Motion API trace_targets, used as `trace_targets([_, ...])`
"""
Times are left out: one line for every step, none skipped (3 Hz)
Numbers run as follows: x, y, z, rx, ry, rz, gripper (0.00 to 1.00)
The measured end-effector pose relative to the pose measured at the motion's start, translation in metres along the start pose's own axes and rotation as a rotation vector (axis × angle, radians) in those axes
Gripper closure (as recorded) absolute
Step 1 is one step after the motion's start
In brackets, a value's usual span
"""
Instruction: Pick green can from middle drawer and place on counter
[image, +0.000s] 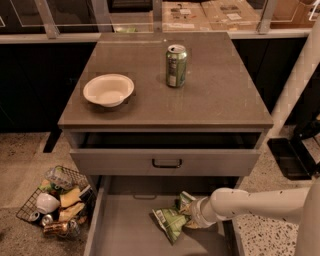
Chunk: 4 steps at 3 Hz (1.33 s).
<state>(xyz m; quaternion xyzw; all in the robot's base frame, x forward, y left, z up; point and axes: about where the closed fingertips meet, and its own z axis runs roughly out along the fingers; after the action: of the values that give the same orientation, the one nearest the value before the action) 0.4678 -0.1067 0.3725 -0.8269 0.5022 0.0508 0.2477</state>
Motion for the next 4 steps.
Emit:
trace_targets([-0.0008, 0.0006, 0.0010, -0.002, -0.002, 0.000, 1.00])
trace_targets([-0.0008, 0.0006, 0.0010, -0.002, -0.002, 0.000, 1.00])
trace_targets([-0.0022, 0.0008, 0.0041, -0.018, -0.023, -0.003, 1.00])
trace_targets([-0.0023, 0.0008, 0.0040, -0.018, -0.024, -0.003, 1.00])
